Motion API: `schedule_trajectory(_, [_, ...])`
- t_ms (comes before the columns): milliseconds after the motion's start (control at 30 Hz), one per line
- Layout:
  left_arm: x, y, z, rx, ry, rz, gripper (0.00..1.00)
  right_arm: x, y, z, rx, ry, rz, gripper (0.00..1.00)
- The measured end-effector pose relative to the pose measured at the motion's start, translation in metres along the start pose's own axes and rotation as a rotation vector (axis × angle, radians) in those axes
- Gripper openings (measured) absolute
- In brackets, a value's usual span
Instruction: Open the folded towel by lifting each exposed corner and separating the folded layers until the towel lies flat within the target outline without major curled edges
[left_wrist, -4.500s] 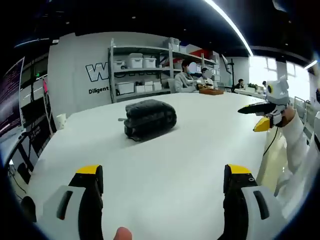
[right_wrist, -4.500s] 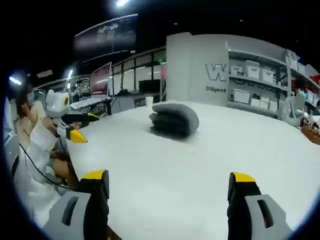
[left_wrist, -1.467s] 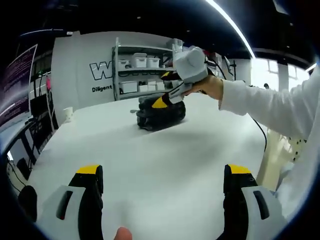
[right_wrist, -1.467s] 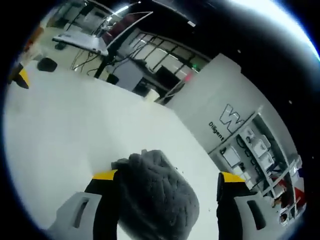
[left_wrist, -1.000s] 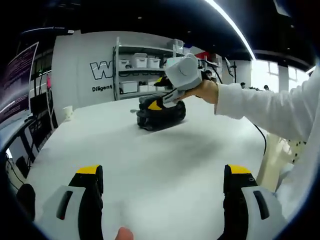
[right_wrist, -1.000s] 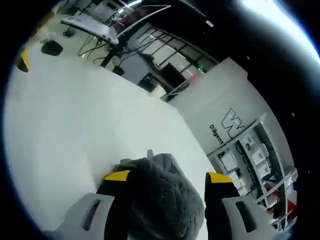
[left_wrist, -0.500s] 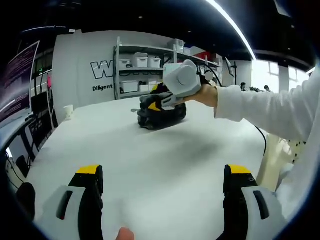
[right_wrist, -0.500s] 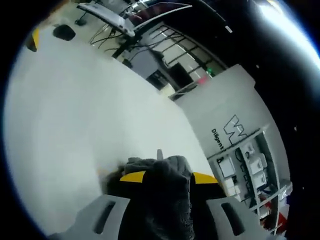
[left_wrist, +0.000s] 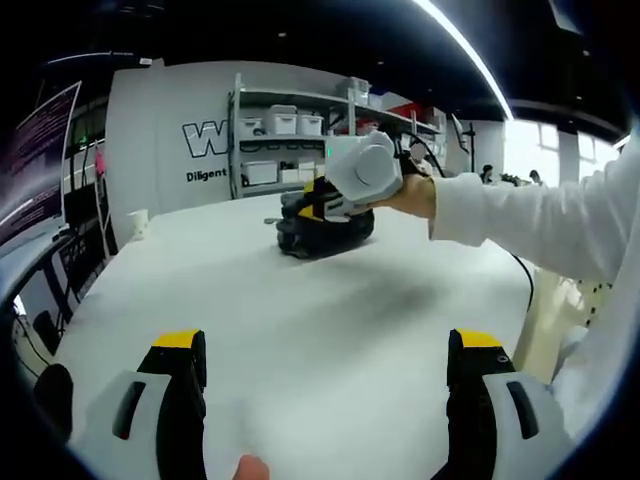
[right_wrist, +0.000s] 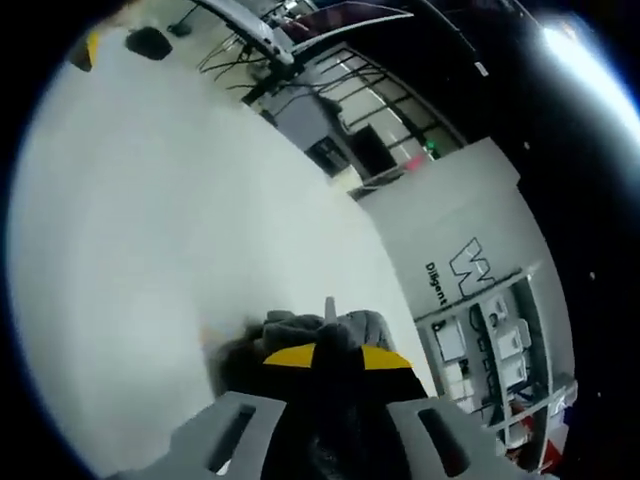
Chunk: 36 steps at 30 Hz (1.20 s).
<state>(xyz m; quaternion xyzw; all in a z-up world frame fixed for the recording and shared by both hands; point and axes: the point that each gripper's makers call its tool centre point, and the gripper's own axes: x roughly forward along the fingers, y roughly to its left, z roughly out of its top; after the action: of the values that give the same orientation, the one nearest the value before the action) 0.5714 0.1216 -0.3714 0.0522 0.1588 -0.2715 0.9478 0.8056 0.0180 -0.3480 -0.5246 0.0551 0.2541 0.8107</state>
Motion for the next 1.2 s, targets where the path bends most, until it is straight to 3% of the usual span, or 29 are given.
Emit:
schedule_trajectory(100, [0.000,0.000,0.001,0.001,-0.005,0.005,1.00,0.000,-0.001,0.001,0.019,-0.029,0.018,0.02])
schedule_trajectory(400, [0.001,-0.005,0.002,0.006,-0.006,-0.001,1.00,-0.006,-0.015,0.000,0.413,-0.091,0.070,0.00])
schedule_trajectory(900, [-0.004,-0.004,0.004,0.002,-0.013,0.007,1.00,-0.027,-0.054,-0.005,0.940,-0.253,0.097,0.00])
schedule_trajectory(1000, [-0.004,-0.004,0.004,0.002,-0.014,0.008,1.00,-0.031,-0.063,-0.011,0.959,-0.258,0.083,0.00])
schedule_trajectory(1067, [-0.005,-0.004,0.005,0.000,-0.018,0.009,1.00,-0.033,-0.072,-0.015,0.897,-0.253,0.029,0.00])
schedule_trajectory(1200, [-0.006,-0.004,0.005,-0.001,-0.018,0.009,1.00,-0.041,-0.080,-0.016,0.936,-0.278,0.025,0.00])
